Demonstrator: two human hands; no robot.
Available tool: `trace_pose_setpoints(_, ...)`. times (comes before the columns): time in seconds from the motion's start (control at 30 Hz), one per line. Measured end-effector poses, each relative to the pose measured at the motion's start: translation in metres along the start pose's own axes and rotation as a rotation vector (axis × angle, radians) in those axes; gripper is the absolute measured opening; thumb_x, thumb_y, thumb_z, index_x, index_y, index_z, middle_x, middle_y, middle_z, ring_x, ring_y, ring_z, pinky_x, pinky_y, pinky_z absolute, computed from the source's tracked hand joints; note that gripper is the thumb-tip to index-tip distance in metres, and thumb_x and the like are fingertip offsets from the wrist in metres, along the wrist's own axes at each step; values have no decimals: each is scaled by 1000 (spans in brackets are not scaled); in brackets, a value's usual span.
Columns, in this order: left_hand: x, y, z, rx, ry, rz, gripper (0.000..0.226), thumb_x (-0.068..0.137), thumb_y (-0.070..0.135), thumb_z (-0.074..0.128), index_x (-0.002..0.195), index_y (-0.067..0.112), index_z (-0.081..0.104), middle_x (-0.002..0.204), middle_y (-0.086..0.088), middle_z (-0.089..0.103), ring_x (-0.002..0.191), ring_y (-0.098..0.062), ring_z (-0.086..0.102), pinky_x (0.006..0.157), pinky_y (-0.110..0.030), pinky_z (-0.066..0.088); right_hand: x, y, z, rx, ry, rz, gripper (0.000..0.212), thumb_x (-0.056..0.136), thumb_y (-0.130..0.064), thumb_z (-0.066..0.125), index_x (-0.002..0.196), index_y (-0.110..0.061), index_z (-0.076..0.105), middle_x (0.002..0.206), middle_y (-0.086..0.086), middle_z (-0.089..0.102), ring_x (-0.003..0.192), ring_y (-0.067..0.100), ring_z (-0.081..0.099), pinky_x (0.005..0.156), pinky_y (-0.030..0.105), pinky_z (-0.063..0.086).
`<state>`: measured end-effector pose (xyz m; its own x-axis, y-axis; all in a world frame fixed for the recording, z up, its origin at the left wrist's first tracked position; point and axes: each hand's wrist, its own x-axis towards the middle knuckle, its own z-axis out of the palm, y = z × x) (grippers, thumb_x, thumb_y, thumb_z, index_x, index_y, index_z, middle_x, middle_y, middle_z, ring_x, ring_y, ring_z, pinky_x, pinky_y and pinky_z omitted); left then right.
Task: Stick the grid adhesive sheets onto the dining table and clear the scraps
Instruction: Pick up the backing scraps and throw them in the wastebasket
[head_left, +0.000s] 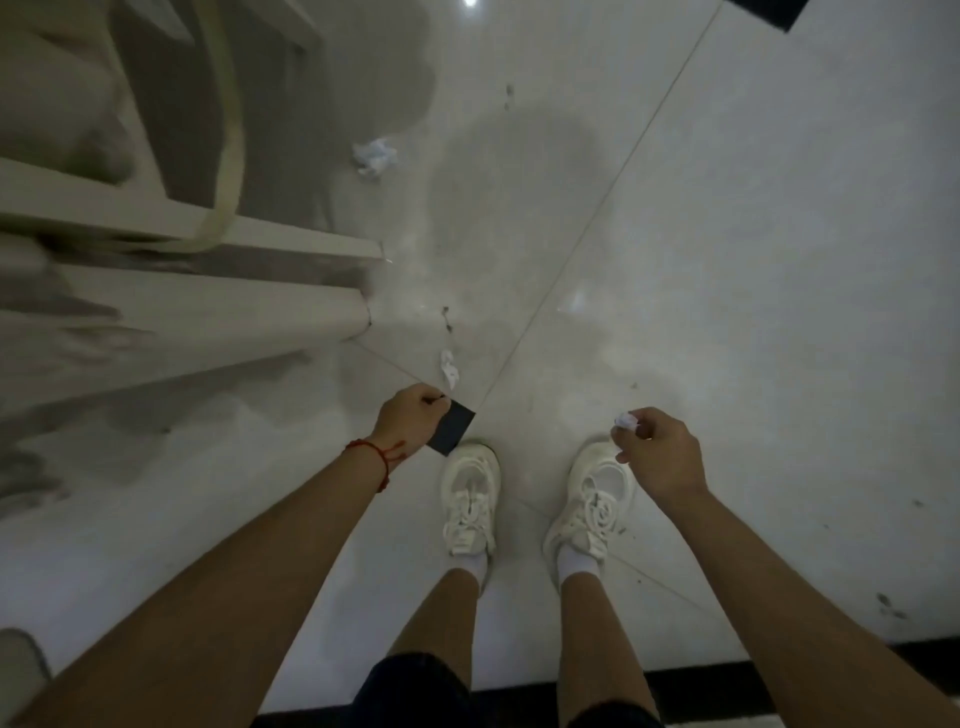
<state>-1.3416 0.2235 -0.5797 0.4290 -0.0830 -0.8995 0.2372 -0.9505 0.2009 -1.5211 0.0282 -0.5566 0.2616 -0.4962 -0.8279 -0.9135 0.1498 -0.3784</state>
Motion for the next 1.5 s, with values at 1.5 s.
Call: trace_pose_setpoints(1.5,-94,79,6,-385,293,83,13,74,3,73,67,8,63,76,-11,68,68,-21,63,71,-28,55,-48,-6,-56,201,74,-55,13,89,-18,59,82,-9,63,71,12,65,56,9,62,56,13,48)
